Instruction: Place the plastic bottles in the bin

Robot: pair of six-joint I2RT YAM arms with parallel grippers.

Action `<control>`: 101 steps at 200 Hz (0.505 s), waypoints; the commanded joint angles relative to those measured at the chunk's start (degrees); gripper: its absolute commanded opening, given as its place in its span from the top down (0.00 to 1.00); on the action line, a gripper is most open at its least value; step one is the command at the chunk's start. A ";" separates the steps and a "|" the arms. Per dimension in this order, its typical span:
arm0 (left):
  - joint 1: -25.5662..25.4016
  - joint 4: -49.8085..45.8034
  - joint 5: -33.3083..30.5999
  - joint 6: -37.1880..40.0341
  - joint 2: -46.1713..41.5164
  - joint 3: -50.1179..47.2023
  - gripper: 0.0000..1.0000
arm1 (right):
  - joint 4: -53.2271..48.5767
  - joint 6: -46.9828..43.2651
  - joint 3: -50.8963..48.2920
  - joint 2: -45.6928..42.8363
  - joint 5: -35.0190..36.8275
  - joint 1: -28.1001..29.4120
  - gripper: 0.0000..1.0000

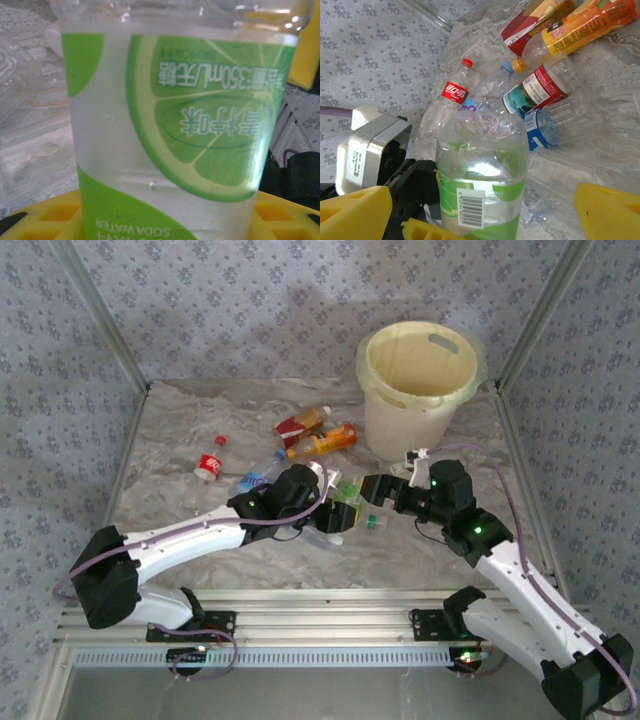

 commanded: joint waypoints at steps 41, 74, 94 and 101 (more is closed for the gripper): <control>0.22 6.42 2.60 -2.33 1.20 1.36 0.52 | 5.86 1.00 -0.11 5.08 3.50 2.95 0.11; 0.22 6.96 2.65 -2.19 1.28 1.22 0.52 | 7.15 0.98 0.42 7.71 3.41 3.68 0.21; 0.22 7.24 2.80 -2.05 1.43 1.33 0.52 | 7.24 1.22 0.51 8.30 4.04 3.84 0.27; 0.15 7.31 2.78 -2.03 1.52 1.37 0.52 | 7.34 1.29 0.51 8.35 4.38 3.81 0.29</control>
